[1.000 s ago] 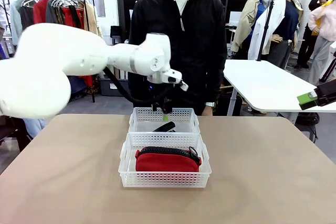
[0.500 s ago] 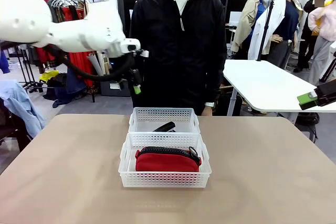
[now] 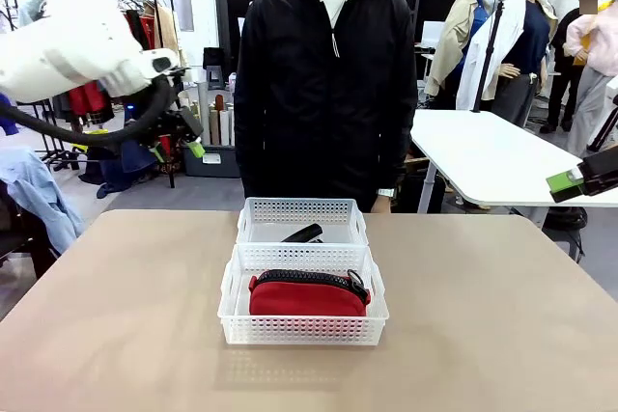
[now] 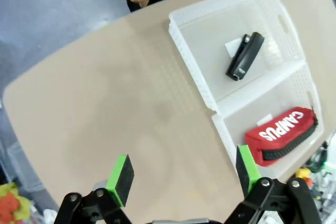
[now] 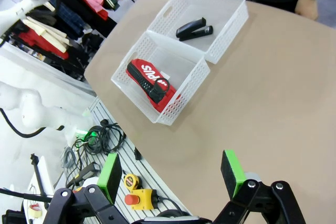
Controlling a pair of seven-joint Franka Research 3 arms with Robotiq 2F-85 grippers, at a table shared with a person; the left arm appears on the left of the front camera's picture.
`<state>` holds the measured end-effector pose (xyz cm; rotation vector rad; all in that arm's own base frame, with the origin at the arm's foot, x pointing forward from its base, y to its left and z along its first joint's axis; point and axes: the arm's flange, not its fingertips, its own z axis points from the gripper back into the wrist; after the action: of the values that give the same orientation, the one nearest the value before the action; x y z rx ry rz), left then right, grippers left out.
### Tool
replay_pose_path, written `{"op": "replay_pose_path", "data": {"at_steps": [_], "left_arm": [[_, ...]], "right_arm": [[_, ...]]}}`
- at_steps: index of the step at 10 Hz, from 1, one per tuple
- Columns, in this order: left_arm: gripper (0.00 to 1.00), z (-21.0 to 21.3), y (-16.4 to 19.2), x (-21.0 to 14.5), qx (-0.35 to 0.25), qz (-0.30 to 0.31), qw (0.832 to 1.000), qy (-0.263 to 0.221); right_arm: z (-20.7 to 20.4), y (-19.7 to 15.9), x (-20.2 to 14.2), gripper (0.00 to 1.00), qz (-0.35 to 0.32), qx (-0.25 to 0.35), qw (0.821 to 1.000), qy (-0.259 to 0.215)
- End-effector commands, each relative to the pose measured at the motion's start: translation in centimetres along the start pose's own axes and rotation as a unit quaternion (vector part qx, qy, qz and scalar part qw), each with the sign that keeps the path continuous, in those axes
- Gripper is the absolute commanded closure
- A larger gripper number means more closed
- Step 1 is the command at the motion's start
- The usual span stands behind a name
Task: Distribute items into two baskets.
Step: Place the picked Stapler into the Organizing basket as instructed by the person.
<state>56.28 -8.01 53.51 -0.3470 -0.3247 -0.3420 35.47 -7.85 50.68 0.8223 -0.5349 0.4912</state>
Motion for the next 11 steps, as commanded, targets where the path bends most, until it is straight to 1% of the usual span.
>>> {"op": "replay_pose_path", "data": {"at_steps": [1, 2, 3, 5, 6, 8, 10, 11], "left_arm": [[0.0, 0.5, 1.5, -3.6, -0.04, 0.016, 0.999, -0.016], [0.0, 1.3, 2.8, -5.7, -0.047, 0.036, 0.997, -0.039], [0.0, 2.2, 4.7, -7.9, -0.073, 0.061, 0.994, -0.059], [0.0, 3.2, 7.4, -10.0, -0.099, 0.062, 0.99, -0.085], [0.0, 3.6, 8.6, -10.5, -0.111, 0.05, 0.987, -0.101], [0.0, 4.3, 11.2, -11.9, -0.161, 0.011, 0.978, -0.13], [0.0, 4.3, 12.1, -13.0, -0.166, -0.033, 0.972, -0.161], [0.0, 4.0, 12.2, -13.0, -0.171, -0.043, 0.971, -0.159]], "right_arm": [[-0.1, 0.0, 0.2, 0.0, 0.008, 0.009, 1.0, -0.014], [-0.1, 0.0, 0.2, 0.0, 0.008, 0.009, 1.0, -0.014], [-0.1, 0.0, 0.2, 0.0, 0.008, 0.009, 1.0, -0.014], [-0.1, 0.0, 0.2, 0.0, 0.008, 0.009, 1.0, -0.014], [-0.1, 0.0, 0.2, 0.0, 0.008, 0.009, 1.0, -0.014], [-0.1, 0.0, 0.2, 0.0, 0.008, 0.009, 1.0, -0.014], [-0.1, 0.0, 0.2, 0.0, 0.008, 0.009, 1.0, -0.014], [-0.1, 0.0, 0.2, 0.0, 0.008, 0.009, 1.0, -0.014]]}}
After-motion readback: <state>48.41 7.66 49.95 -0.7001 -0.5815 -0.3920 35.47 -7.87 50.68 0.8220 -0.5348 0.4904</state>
